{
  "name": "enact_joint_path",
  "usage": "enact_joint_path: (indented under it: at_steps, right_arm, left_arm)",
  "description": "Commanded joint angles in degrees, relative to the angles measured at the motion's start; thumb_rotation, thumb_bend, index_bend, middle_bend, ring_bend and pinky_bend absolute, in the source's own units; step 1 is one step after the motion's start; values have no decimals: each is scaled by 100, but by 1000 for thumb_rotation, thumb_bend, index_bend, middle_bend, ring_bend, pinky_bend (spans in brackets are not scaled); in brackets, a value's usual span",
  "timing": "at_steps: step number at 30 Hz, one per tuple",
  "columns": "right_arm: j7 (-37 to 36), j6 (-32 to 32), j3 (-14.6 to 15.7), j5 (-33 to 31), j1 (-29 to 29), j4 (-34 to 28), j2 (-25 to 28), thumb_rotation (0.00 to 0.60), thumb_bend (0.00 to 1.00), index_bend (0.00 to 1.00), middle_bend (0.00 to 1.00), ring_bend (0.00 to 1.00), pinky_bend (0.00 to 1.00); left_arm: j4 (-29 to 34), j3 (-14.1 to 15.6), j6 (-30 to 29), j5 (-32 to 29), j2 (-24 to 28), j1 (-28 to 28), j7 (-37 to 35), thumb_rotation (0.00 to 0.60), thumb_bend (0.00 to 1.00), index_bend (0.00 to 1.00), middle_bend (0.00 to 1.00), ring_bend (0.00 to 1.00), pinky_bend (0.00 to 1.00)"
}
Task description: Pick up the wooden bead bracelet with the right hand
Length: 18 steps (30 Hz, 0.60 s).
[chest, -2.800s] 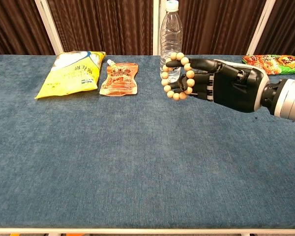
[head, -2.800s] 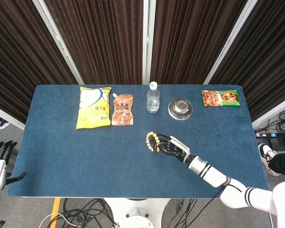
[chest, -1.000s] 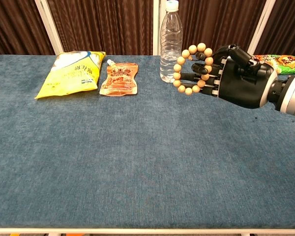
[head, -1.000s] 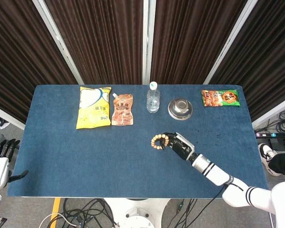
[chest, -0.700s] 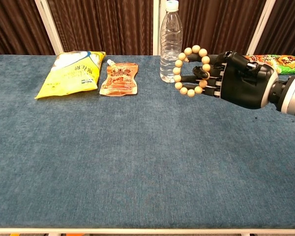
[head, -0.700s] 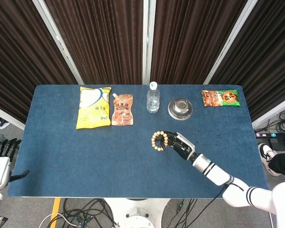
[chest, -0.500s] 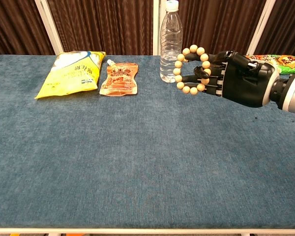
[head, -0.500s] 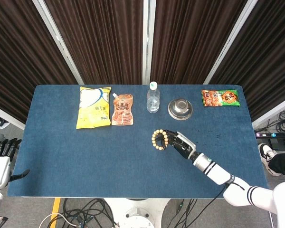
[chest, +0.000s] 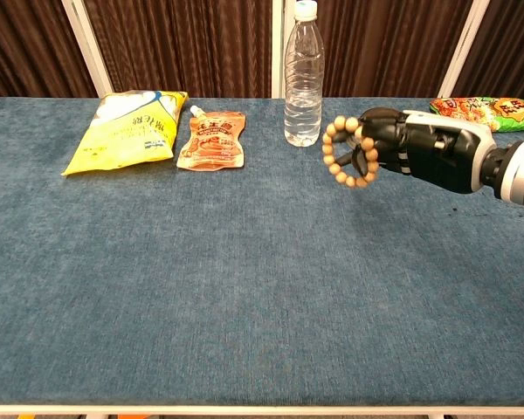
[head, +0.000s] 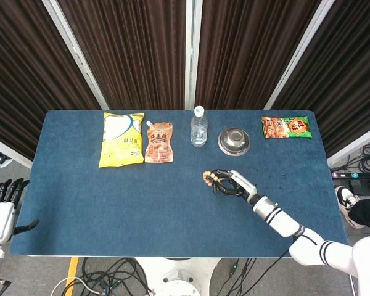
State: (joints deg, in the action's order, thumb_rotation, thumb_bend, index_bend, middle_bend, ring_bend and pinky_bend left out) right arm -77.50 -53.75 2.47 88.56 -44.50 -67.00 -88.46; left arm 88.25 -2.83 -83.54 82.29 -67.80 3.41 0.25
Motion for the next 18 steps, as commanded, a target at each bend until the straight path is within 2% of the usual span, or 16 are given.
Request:
enact_joint_path:
  at_steps: [1, 5, 9, 13, 18]
  right_arm:
    - [2928, 581, -154, -634, 14, 273, -248, 369, 444, 334, 561, 186, 0]
    - [4717, 823, -200, -991, -11, 282, -295, 371, 438, 247, 460, 147, 0]
    - [6051, 751, -290, -1344, 83, 42, -213, 372, 410, 82, 243, 65, 0]
    - [6653, 233, -412, -1451, 335, -380, 48, 371, 410, 7, 157, 18, 0]
    - [6538, -548, -500, -1303, 800, -1112, 762, 372, 409, 0, 117, 0, 0]
  left_arm:
    - [-6, -2, 2, 3, -8, 7, -3, 600, 0, 121, 87, 0, 0]
    - [-20, 4, 11, 4, -19, 13, -13, 600, 0, 121, 87, 0, 0]
    - [-57, 7, 21, 6, -41, 20, -45, 600, 0, 121, 86, 0, 0]
    - [-106, -2, 36, 15, -61, 42, -83, 600, 0, 121, 87, 0, 0]
    - [-178, -38, 23, 5, -100, 63, -131, 600, 0, 121, 87, 0, 0]
